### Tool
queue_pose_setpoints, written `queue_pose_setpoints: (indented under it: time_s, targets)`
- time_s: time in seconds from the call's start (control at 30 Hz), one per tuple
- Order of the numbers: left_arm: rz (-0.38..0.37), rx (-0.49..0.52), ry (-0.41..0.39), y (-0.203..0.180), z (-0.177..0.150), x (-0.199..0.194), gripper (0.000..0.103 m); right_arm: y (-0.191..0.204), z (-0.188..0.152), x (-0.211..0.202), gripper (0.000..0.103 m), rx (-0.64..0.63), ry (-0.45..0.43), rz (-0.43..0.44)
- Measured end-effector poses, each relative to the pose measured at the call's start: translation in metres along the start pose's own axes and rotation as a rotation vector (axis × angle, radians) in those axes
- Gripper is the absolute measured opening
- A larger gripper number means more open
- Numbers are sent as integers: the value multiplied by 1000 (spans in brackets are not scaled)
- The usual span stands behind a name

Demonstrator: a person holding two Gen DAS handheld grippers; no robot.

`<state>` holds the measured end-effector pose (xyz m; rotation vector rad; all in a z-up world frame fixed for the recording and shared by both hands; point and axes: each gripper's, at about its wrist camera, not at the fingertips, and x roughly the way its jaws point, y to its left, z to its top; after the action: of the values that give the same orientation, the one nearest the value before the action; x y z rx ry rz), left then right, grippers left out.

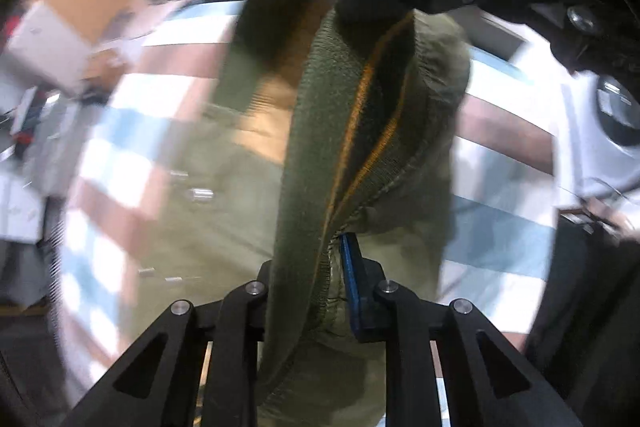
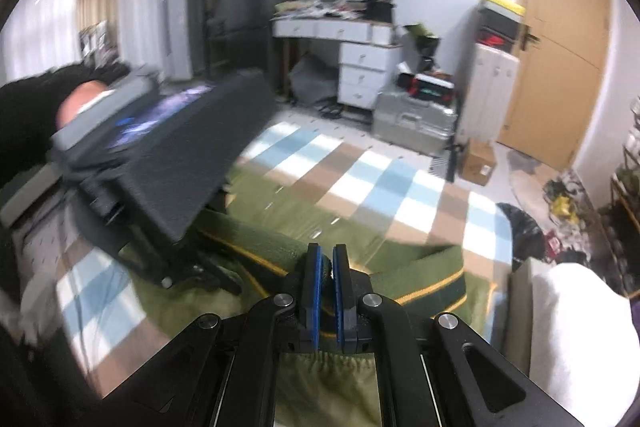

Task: Fold large clothes

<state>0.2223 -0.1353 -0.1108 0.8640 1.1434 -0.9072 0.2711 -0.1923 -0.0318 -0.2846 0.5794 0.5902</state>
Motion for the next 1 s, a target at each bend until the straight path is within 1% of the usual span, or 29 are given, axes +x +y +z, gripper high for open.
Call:
queue_pose_setpoints:
  time_s: [0.03, 0.07, 0.13, 0.17, 0.2, 0.23, 0.27, 0.3, 0.33, 0.37, 0.4, 0.43, 0.47, 0.5, 0.57, 0.63, 0.67, 0.7, 0.73, 0.77, 0.8, 0.83, 0.87, 0.93, 0.97, 1.0]
  targets:
    - [38, -26, 13, 5, 3, 1, 14, -7, 6, 7, 5, 17, -10, -6]
    - [78, -31, 21, 3, 8, 5, 14, -16, 13, 15, 5, 41, -21, -10]
    - [140, -49, 32, 13, 20, 12, 14, -34, 23, 30, 5, 84, -37, -33]
    - [135, -65, 48, 24, 25, 17, 14, -45, 27, 39, 5, 111, -45, -50]
    - [138, -67, 49, 36, 24, 23, 18, -57, 29, 51, 5, 145, -44, -58]
    - [153, -69, 33, 41, 27, 31, 20, -70, 28, 66, 5, 183, -23, -72]
    - [143, -84, 32, 48, 28, 45, 23, -79, 25, 77, 5, 217, -5, -88]
    - [129, -107, 47, 54, 24, 60, 26, -93, 19, 96, 0, 270, 30, -92]
    - [113, -130, 60, 69, 24, 69, 28, -106, 9, 119, 0, 319, 104, -115]
    - [98, -154, 79, 73, 20, 84, 40, -114, -2, 135, 0, 353, 151, -130]
    - [86, -178, 92, 79, 15, 99, 57, -123, -16, 153, 0, 392, 199, -125]
    - [82, -198, 85, 82, 9, 110, 65, -129, -26, 166, 0, 422, 250, -102]
    - [75, -223, 67, 84, 4, 115, 74, -134, -34, 175, 0, 442, 276, -91]
    - [68, -241, 55, 85, 1, 117, 80, -134, -37, 174, 0, 435, 243, -105]
    - [31, -282, 17, 90, -7, 111, 80, -129, -36, 173, 0, 400, 235, -130]
    - [-9, -311, -2, 94, -15, 97, 80, -124, -33, 170, 0, 369, 232, -162]
    - [-25, -318, -32, 91, -20, 85, 80, -123, -31, 168, 0, 363, 232, -176]
    - [-37, -319, -56, 97, -18, 71, 80, -121, -29, 163, 0, 359, 228, -203]
    - [-34, -323, -80, 95, -22, 58, 80, -119, -28, 157, 0, 359, 214, -217]
    - [38, -331, -90, 94, -27, 46, 80, -119, -27, 152, 5, 358, 207, -235]
    - [108, -328, -99, 94, -29, 38, 80, -120, -27, 147, 7, 357, 208, -267]
    - [158, -334, -115, 96, -40, 27, 80, -122, -28, 144, 7, 359, 207, -283]
    - [158, -367, -122, 101, -54, 18, 80, -124, -28, 137, 8, 363, 204, -292]
    - [151, -425, -109, 123, -78, 12, 80, -122, -28, 121, 12, 371, 192, -315]
    - [172, -453, -108, 124, -96, 9, 80, -119, -26, 108, 17, 376, 158, -298]
    - [198, -464, -100, 127, -109, 11, 80, -112, -23, 95, 24, 371, 123, -260]
